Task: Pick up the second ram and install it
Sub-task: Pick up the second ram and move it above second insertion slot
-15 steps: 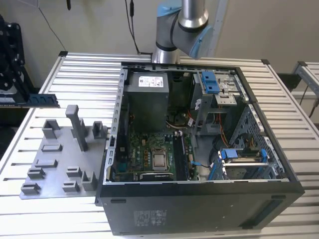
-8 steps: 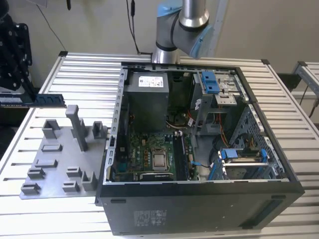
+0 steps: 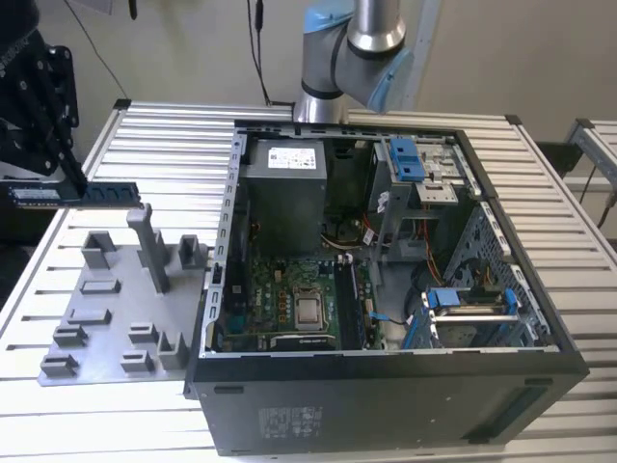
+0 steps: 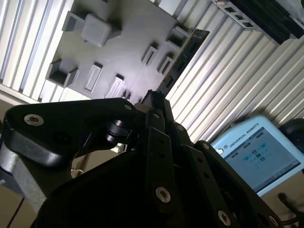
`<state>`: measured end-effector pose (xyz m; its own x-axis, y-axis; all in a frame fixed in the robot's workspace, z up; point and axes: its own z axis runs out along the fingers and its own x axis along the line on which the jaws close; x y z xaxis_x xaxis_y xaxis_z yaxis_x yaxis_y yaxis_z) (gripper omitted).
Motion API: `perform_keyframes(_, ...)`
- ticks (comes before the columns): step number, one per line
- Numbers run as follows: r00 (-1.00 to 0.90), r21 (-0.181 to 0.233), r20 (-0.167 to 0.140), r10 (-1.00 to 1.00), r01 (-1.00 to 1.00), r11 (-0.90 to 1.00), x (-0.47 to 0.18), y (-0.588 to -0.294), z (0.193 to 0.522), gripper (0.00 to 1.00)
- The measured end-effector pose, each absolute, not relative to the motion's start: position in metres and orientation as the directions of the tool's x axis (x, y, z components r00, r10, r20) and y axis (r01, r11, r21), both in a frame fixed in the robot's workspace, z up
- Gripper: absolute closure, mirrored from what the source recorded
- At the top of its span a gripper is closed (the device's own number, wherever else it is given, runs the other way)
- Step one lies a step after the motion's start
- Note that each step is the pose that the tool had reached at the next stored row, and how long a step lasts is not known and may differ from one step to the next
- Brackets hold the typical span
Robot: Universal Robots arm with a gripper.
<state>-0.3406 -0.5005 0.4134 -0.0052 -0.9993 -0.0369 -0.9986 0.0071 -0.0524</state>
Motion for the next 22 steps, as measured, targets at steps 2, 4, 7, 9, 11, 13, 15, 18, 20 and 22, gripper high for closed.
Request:
perform_keyframes(2,-0.005,-0.052,-0.037,-0.999,-0.999,0.007,-0.337,-0.500,0.413,0.86)
perform_keyframes(4,-0.005,-0.052,-0.037,-0.999,-0.999,0.007,-0.333,-0.500,0.413,0.86)
perform_keyframes(7,-0.005,-0.052,-0.037,-0.999,-0.999,0.007,-0.327,-0.500,0.413,0.86)
perform_keyframes(9,-0.005,-0.052,-0.037,-0.999,-0.999,0.007,-0.323,-0.500,0.413,0.86)
perform_keyframes(11,-0.005,-0.052,-0.037,-0.999,-0.999,0.007,-0.319,-0.500,0.413,0.86)
perform_keyframes(13,-0.005,-0.052,-0.037,-0.999,-0.999,0.007,-0.315,-0.500,0.413,0.86)
perform_keyframes(15,-0.005,-0.052,-0.037,-0.999,-0.999,0.007,-0.311,-0.500,0.413,0.86)
perform_keyframes(18,-0.005,-0.052,-0.037,-0.999,-0.999,0.007,-0.305,-0.500,0.413,0.86)
perform_keyframes(20,-0.005,-0.052,-0.037,-0.999,-0.999,0.007,-0.301,-0.500,0.413,0.86)
perform_keyframes(22,-0.005,-0.052,-0.037,-0.999,-0.999,0.007,-0.295,-0.500,0.413,0.86)
